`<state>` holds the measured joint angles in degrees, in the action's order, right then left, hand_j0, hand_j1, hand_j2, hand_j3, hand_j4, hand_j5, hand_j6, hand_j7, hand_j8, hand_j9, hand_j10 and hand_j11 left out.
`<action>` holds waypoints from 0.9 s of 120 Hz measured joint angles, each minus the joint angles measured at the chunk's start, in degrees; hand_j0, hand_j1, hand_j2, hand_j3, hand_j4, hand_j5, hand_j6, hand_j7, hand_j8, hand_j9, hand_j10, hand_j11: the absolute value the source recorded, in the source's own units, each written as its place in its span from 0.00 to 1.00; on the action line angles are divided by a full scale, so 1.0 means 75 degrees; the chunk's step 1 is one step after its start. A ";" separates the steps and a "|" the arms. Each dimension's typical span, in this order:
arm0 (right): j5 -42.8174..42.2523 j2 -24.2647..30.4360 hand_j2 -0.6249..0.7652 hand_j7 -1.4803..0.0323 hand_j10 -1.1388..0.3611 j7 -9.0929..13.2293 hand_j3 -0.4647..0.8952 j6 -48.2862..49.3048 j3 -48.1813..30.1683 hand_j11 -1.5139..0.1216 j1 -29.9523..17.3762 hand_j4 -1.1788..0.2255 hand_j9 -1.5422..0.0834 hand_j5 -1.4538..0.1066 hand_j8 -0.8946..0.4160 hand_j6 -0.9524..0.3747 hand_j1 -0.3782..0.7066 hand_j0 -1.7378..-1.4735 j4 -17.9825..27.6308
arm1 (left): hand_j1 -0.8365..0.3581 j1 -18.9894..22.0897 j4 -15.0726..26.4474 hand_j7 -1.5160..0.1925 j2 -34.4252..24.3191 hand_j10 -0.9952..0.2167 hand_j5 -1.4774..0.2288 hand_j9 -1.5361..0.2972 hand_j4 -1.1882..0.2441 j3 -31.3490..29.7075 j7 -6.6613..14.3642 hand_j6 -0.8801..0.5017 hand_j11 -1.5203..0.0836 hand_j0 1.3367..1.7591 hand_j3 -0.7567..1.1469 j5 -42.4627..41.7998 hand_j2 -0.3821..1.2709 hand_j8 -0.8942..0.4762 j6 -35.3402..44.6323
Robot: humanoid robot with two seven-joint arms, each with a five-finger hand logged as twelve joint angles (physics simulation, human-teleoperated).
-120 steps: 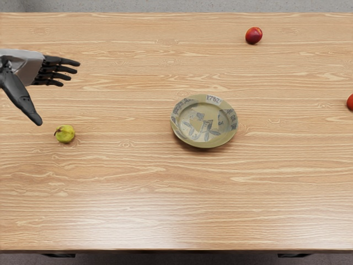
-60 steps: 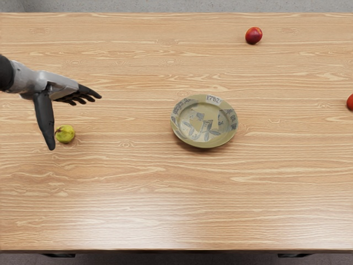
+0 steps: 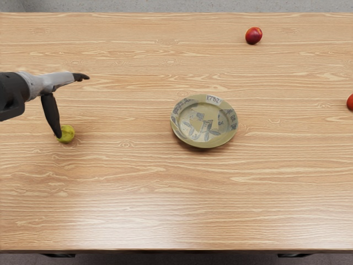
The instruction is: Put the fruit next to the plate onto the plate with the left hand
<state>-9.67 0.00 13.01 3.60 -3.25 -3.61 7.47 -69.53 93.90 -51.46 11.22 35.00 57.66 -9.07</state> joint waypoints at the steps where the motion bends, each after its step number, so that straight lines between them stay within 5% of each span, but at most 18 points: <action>1: 0.0000 0.0000 0.45 0.98 0.76 0.0000 0.34 -0.0001 0.0000 0.93 -0.0004 0.84 0.95 0.93 0.68 0.72 0.03 0.30 0.0000 | 0.96 0.0043 0.0001 0.86 0.0024 0.79 0.84 0.81 0.80 -0.0001 0.0000 0.61 0.92 0.76 0.40 0.0012 0.24 0.62 0.0014; 64: 0.0000 0.0000 0.45 0.98 0.76 0.0000 0.34 -0.0021 0.0000 0.93 -0.0045 0.84 0.95 0.93 0.68 0.72 0.03 0.30 -0.0009 | 0.96 0.0646 -0.0080 0.86 0.0068 0.79 0.84 0.81 0.80 -0.0055 0.0000 0.61 0.92 0.76 0.40 0.0144 0.24 0.62 0.0137; 108: 0.0000 0.0000 0.45 0.98 0.76 0.0000 0.34 -0.0022 0.0000 0.93 -0.0046 0.84 0.95 0.93 0.68 0.72 0.03 0.30 -0.0012 | 0.96 0.1197 -0.0088 0.86 0.0170 0.79 0.84 0.81 0.80 -0.0500 0.0000 0.60 0.92 0.76 0.40 0.0989 0.24 0.62 0.1326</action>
<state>-9.67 0.00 13.01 3.43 -3.26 -3.95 7.38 -60.55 93.25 -50.18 7.47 35.00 65.08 0.87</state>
